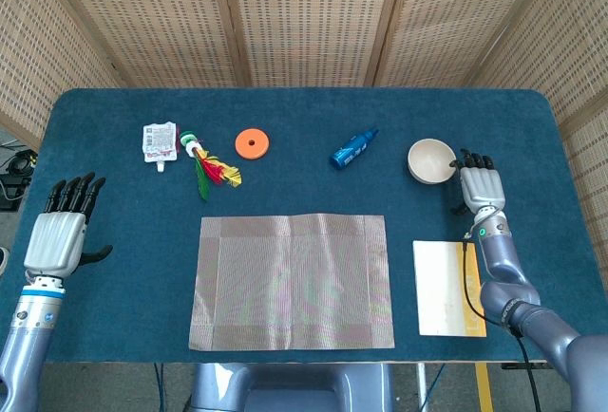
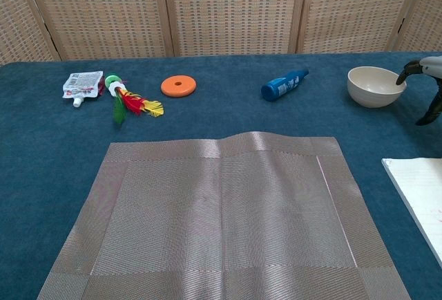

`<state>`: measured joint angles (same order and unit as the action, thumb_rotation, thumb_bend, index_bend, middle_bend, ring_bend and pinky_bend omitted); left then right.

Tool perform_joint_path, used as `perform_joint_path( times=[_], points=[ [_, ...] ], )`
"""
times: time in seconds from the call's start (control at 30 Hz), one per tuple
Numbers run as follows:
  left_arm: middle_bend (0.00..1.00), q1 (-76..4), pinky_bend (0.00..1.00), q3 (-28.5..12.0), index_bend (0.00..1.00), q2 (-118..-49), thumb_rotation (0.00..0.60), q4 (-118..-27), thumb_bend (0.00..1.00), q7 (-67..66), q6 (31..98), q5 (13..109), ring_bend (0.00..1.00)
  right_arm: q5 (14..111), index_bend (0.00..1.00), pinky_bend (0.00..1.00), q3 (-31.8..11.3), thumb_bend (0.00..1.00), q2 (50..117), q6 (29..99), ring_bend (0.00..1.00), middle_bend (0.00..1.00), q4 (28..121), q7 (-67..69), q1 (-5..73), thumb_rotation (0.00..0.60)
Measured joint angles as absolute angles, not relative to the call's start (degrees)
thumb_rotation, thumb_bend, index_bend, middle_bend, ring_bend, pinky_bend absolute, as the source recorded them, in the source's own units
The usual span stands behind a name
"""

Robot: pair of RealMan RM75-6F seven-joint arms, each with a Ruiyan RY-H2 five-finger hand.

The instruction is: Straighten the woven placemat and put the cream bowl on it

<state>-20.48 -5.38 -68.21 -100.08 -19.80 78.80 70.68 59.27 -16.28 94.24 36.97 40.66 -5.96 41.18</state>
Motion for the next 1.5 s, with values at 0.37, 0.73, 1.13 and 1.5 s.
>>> perform_joint_path(
  times=[0.37,0.73,1.13,1.5],
  points=[
    [0.0,-20.2,0.0,-6.2,0.0,-68.2,0.6,-99.9,0.0,-19.5,78.1,70.2,0.0,62.8,0.57,0.0,-16.0,0.53,100.0,37.1,0.0,0.0,31.9,0.1,43.8,0.6],
    [0.0,-19.9,0.0,-6.6,0.0,-67.9,0.6,-100.1,0.0,-18.9,77.8,70.4,0.0,67.4,0.69,0.0,-15.3,0.61,103.6,40.6,0.0,0.0,25.8,7.5,45.5,0.6],
    [0.0,-19.5,0.0,-6.7,0.0,-66.7,0.6,-101.0,0.0,-16.9,77.1,71.6,0.0,74.7,0.7,0.0,-12.9,0.61,96.5,53.1,0.0,0.03,40.6,12.4,42.7,0.6],
    [0.0,-19.1,0.0,-6.5,0.0,-65.4,0.6,-101.6,0.0,-14.6,76.5,73.0,0.0,87.3,0.71,0.0,-6.9,0.61,82.1,61.0,0.0,0.04,77.0,0.6,41.0,0.6]
  ],
)
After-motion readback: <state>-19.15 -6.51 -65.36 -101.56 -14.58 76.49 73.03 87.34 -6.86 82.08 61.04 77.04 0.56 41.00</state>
